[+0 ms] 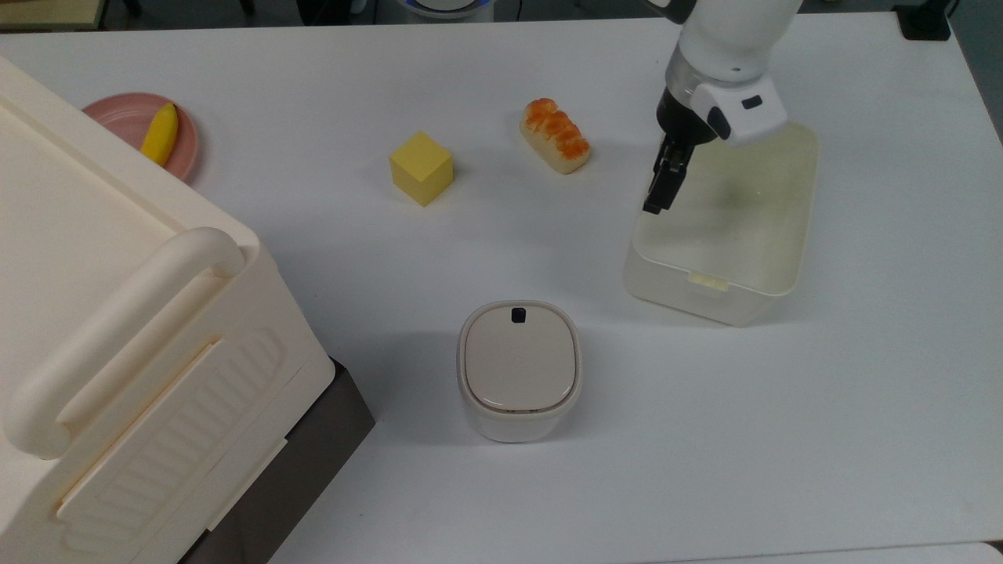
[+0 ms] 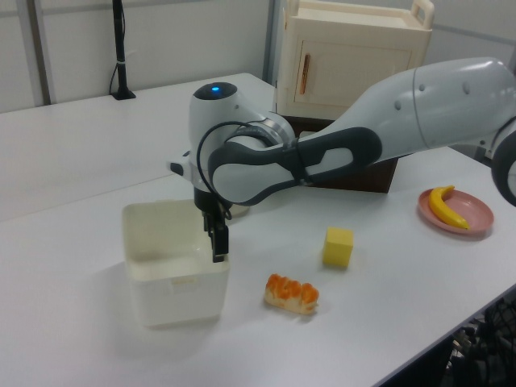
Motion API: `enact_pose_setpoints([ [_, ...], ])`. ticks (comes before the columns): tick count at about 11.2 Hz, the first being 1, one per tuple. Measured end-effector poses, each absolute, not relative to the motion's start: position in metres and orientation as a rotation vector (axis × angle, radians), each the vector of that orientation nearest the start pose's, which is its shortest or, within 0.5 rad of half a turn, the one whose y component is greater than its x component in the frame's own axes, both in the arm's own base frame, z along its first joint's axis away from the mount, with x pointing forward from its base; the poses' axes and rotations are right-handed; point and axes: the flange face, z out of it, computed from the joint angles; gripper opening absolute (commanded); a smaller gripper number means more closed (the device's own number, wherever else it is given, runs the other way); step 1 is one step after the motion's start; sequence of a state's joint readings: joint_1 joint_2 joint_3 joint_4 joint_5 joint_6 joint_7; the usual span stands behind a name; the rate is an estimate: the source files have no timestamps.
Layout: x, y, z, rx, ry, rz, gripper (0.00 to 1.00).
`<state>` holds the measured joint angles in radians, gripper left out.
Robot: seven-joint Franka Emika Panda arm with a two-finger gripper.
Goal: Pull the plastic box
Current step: 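Drag the plastic box across the table toward the canister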
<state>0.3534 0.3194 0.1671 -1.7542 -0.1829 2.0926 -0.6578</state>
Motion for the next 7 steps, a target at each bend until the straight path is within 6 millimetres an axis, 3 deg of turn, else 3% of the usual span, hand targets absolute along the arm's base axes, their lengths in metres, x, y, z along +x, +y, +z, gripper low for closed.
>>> enact_pose_setpoints([
  [3, 0.565, 0.266, 0.397, -2.688, -1.865, 0.016, 1.0],
  [7, 0.58, 0.21, 0.399, -2.726, -1.836, 0.083, 1.0],
])
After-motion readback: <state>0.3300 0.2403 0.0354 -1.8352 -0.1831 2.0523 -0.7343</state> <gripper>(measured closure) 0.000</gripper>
